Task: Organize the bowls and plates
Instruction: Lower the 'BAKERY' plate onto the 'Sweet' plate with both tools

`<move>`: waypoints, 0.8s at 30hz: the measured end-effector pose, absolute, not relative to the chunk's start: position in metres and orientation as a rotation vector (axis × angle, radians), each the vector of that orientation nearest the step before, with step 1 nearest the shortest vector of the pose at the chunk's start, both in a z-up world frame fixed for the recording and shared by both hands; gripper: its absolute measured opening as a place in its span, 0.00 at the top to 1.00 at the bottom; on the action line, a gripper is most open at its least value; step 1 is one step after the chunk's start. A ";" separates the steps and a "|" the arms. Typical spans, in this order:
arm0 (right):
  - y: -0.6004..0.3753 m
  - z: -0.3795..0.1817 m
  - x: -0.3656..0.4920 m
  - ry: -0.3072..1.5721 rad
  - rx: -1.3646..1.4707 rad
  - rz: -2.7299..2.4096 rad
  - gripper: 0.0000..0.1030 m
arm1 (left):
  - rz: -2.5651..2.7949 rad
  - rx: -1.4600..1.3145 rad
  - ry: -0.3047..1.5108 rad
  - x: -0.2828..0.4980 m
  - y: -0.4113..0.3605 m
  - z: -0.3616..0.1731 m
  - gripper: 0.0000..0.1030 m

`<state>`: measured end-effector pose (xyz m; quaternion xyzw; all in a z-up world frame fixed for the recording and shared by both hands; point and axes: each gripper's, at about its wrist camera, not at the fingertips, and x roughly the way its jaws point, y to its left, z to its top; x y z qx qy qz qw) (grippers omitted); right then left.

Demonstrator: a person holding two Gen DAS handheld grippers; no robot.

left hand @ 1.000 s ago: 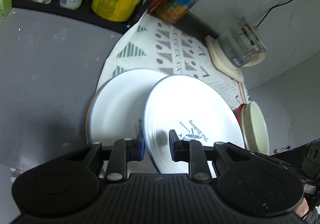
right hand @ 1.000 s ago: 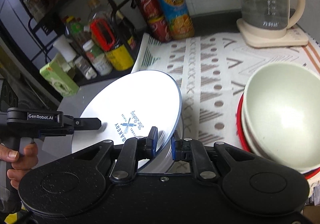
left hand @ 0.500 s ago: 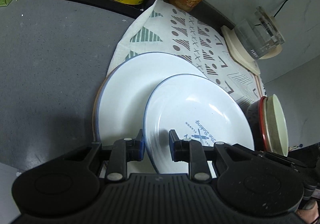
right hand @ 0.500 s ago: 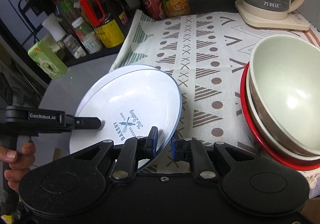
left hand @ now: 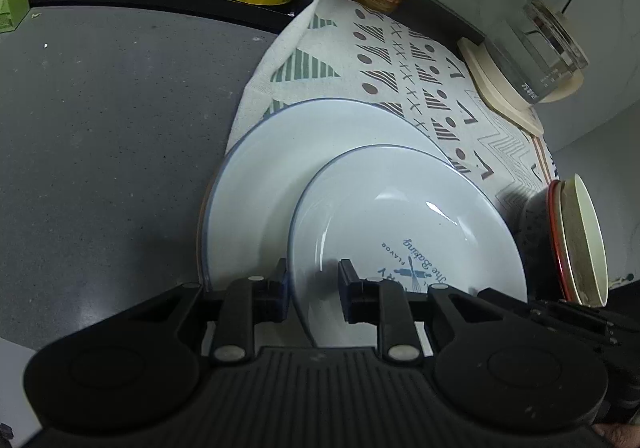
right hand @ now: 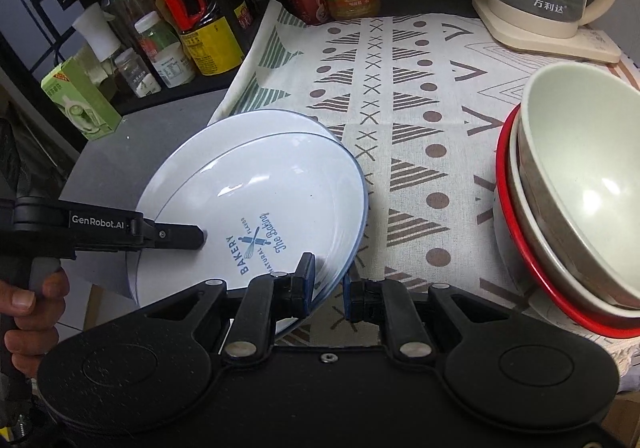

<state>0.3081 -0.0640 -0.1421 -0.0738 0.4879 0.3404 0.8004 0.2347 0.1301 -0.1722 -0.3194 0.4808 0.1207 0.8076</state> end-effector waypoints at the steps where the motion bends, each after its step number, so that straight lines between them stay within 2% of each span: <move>1: -0.063 -0.143 0.308 1.048 -0.160 0.726 0.86 | 0.261 -0.672 1.028 0.236 0.130 -0.172 0.78; 17: -0.061 -0.150 0.311 1.059 -0.144 0.719 0.81 | 0.359 -0.542 1.043 0.249 0.138 -0.161 0.78; 24: -0.060 -0.144 0.315 1.067 -0.136 0.708 0.76 | 0.357 -0.459 1.050 0.257 0.137 -0.154 0.78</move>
